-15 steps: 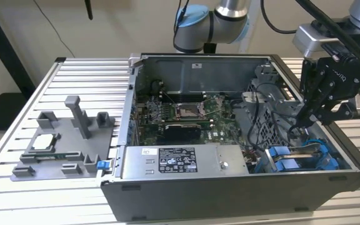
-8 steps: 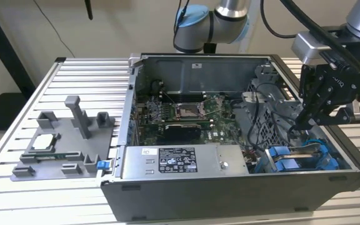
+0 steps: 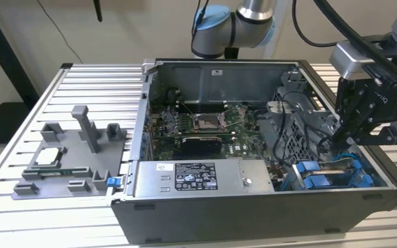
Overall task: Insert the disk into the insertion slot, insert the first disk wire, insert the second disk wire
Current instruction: 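Insert the first disk wire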
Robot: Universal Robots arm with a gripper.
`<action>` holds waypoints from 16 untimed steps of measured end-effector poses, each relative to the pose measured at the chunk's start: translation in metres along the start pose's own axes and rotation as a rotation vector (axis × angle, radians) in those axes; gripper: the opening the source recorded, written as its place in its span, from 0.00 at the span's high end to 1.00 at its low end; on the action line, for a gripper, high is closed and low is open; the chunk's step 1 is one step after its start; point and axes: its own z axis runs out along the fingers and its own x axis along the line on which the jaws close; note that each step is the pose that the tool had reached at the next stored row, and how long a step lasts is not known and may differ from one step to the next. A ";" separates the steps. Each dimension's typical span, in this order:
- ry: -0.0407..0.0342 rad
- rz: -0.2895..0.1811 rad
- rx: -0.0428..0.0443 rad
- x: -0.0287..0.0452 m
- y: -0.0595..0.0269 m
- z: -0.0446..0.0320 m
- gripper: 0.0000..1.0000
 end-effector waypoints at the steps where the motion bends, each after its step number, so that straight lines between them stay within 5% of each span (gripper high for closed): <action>1: 0.0000 0.000 -0.0007 0.0019 -0.0010 0.0002 1.00; 10: -0.0005 0.000 -0.0057 0.0153 -0.0087 0.0038 1.00; 16: -0.0011 0.001 -0.0060 0.0162 -0.0096 0.0046 1.00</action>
